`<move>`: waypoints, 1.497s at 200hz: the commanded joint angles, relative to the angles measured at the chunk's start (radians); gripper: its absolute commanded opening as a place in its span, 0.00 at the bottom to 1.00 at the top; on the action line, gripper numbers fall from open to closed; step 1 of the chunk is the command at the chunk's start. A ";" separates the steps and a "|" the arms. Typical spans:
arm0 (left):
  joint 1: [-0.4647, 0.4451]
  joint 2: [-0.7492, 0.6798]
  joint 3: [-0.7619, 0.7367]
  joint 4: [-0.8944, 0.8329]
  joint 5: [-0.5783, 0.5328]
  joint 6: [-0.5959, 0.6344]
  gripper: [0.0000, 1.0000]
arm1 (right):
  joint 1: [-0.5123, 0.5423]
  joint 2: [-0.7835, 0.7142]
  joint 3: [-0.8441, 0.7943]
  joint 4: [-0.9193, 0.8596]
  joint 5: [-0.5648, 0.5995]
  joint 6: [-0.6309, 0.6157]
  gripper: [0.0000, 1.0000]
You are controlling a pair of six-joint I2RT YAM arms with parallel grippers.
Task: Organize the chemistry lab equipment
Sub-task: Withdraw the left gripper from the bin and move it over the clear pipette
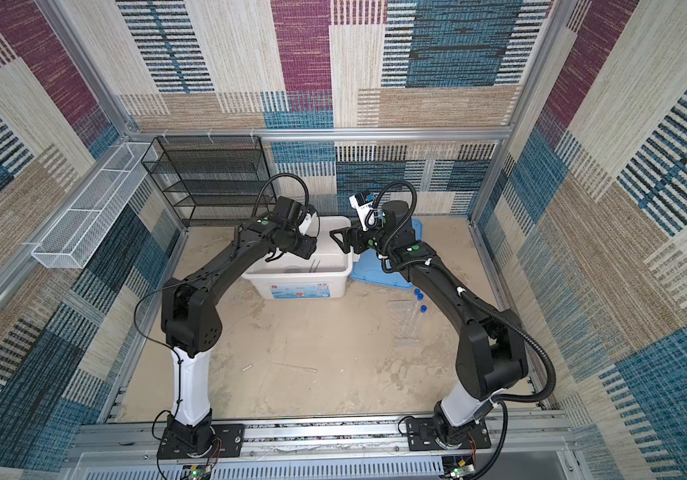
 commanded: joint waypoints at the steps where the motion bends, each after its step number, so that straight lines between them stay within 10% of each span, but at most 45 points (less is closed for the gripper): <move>1: 0.000 -0.097 -0.045 0.017 0.027 -0.060 0.70 | 0.001 -0.058 -0.020 -0.042 -0.026 -0.075 0.88; 61: 0.000 -0.528 -0.418 0.039 0.137 -0.273 0.60 | 0.037 -0.234 -0.159 -0.130 -0.047 -0.161 0.99; 130: -0.188 -0.866 -0.857 0.056 0.224 0.321 0.54 | 0.091 -0.454 -0.483 -0.003 -0.103 -0.138 0.97; 183: -0.340 -0.889 -1.014 0.032 0.242 0.631 0.60 | 0.185 -0.604 -0.711 0.044 -0.058 -0.092 0.93; 299: -0.502 -0.600 -1.096 0.183 0.077 0.623 0.44 | 0.191 -0.578 -0.842 0.097 0.024 0.079 0.92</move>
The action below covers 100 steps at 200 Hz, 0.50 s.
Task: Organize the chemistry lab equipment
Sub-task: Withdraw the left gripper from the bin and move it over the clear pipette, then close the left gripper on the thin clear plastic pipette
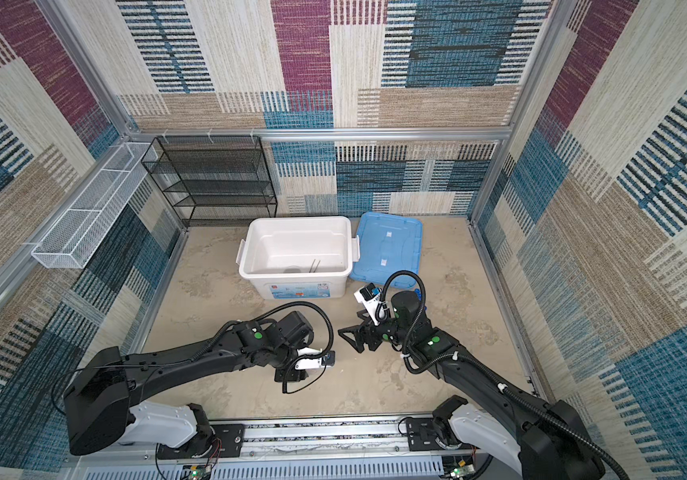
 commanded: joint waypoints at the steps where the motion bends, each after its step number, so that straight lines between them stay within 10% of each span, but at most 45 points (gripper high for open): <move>1: 0.000 0.034 0.005 0.063 -0.019 0.005 0.44 | 0.001 0.006 0.002 0.035 0.030 0.020 0.91; 100: -0.008 0.156 -0.001 0.093 -0.016 -0.001 0.38 | 0.001 0.021 0.016 -0.002 0.057 0.017 0.92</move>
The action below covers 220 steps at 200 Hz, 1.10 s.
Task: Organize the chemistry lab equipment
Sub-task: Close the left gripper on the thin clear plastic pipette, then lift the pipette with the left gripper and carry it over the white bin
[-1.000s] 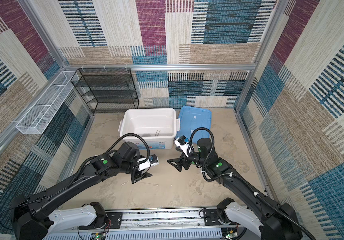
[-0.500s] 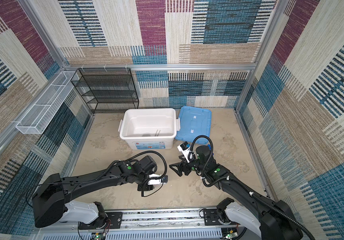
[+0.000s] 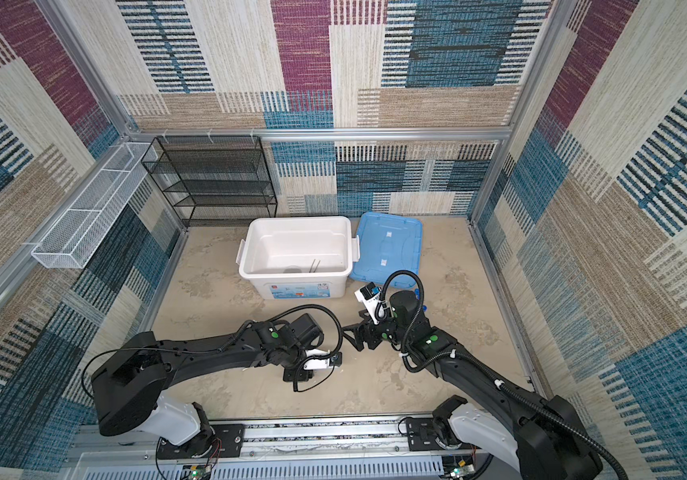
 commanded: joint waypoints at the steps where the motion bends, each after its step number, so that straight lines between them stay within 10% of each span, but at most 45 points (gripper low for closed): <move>1: -0.002 0.015 -0.001 0.012 -0.001 0.007 0.38 | 0.001 0.001 0.013 0.000 0.015 0.011 0.92; 131: -0.019 0.038 0.005 0.000 -0.035 -0.008 0.13 | 0.000 -0.001 0.027 -0.007 0.060 0.035 0.99; 220: 0.068 -0.230 -0.027 0.099 0.063 -0.093 0.00 | -0.001 -0.160 0.030 0.020 0.177 0.028 0.99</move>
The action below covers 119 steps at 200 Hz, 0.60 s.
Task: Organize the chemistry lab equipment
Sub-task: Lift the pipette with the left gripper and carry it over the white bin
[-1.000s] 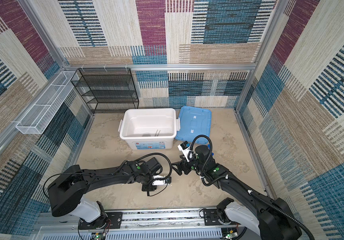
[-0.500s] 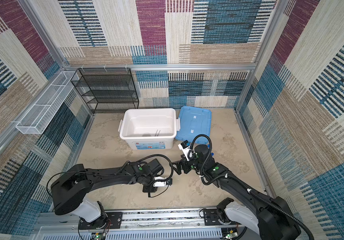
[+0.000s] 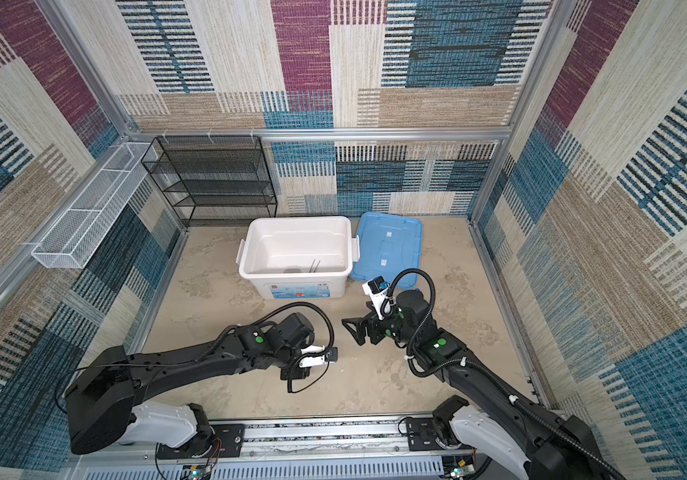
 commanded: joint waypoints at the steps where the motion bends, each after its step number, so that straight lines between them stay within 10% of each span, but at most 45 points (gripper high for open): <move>1: 0.044 -0.050 0.026 0.023 0.076 -0.056 0.00 | 0.000 -0.046 0.011 0.049 0.060 -0.006 0.99; 66: 0.180 -0.186 0.170 0.096 0.156 -0.238 0.01 | 0.000 -0.066 0.102 0.135 -0.006 -0.070 0.99; 119: 0.243 0.005 0.542 0.068 0.217 -0.531 0.14 | -0.128 0.111 0.247 0.194 -0.179 -0.050 0.99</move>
